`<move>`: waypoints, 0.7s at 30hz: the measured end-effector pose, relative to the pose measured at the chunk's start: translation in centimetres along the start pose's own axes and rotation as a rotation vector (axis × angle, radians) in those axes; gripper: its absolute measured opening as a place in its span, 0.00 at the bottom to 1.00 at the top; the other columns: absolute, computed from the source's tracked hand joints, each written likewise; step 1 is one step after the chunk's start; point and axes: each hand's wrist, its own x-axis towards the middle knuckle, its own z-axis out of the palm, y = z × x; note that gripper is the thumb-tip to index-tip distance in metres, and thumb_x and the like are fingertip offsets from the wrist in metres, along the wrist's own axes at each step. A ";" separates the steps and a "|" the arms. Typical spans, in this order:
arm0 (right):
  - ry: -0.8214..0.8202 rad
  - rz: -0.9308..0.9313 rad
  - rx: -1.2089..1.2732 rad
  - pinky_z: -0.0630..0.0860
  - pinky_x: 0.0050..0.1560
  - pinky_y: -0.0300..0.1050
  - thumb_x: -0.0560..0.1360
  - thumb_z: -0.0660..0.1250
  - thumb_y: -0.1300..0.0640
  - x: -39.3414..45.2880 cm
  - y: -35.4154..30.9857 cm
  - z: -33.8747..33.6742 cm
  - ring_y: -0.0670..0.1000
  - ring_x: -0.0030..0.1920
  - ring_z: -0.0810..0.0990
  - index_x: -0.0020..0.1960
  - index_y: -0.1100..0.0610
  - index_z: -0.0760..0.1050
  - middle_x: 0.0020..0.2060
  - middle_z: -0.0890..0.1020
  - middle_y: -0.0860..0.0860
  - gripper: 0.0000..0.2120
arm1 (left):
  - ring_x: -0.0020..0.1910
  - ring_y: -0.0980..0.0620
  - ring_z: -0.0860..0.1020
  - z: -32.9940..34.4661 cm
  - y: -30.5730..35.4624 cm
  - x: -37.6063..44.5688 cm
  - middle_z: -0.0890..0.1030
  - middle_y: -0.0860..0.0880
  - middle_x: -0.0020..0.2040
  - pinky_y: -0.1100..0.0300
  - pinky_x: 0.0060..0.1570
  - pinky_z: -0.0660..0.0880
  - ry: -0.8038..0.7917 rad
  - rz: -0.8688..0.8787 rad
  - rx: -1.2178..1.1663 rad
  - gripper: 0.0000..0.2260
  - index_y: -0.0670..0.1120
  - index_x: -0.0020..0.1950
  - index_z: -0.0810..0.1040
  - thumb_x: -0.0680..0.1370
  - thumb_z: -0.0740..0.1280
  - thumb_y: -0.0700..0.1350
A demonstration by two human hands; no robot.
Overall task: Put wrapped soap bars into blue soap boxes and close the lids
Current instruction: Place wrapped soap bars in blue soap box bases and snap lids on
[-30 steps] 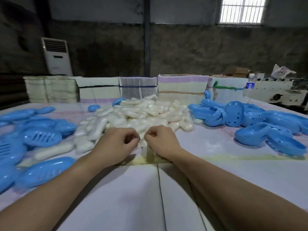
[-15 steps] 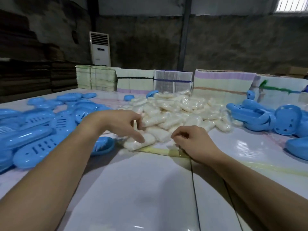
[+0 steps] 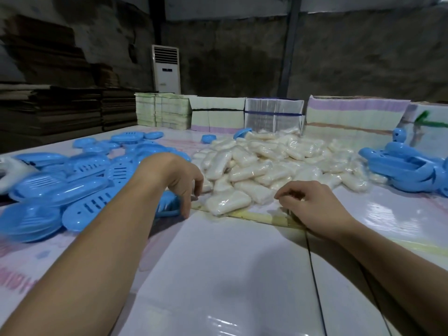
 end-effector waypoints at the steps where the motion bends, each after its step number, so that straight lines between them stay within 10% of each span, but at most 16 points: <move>1: 0.004 -0.006 -0.003 0.72 0.36 0.28 0.73 0.66 0.58 0.0 0.0 0.0 0.39 0.34 0.80 0.39 0.42 0.80 0.33 0.83 0.40 0.12 | 0.45 0.56 0.74 -0.1 0.0 0.0 0.75 0.57 0.48 0.58 0.43 0.73 0.031 -0.002 -0.015 0.26 0.54 0.57 0.76 0.64 0.83 0.50; 7: 0.002 0.009 0.041 0.72 0.35 0.29 0.73 0.66 0.59 0.0 0.2 0.0 0.41 0.32 0.81 0.40 0.44 0.81 0.32 0.83 0.45 0.11 | 0.49 0.51 0.78 -0.4 1.0 -0.7 0.77 0.54 0.53 0.55 0.46 0.77 0.327 0.116 -0.143 0.22 0.57 0.54 0.74 0.66 0.81 0.53; 15: 0.041 0.016 0.043 0.71 0.33 0.29 0.73 0.66 0.60 0.3 0.4 0.2 0.41 0.30 0.79 0.40 0.45 0.82 0.32 0.82 0.44 0.11 | 0.52 0.62 0.74 1.0 6.9 -3.0 0.75 0.61 0.54 0.59 0.52 0.76 0.547 0.686 -0.354 0.16 0.62 0.53 0.72 0.71 0.76 0.54; 21: 0.111 0.058 0.019 0.73 0.36 0.41 0.72 0.66 0.58 0.5 0.9 -0.5 0.45 0.31 0.77 0.39 0.47 0.81 0.31 0.81 0.46 0.09 | 0.59 0.62 0.71 2.6 8.7 -2.1 0.72 0.65 0.58 0.60 0.58 0.72 0.405 0.793 -0.366 0.29 0.67 0.61 0.69 0.64 0.77 0.64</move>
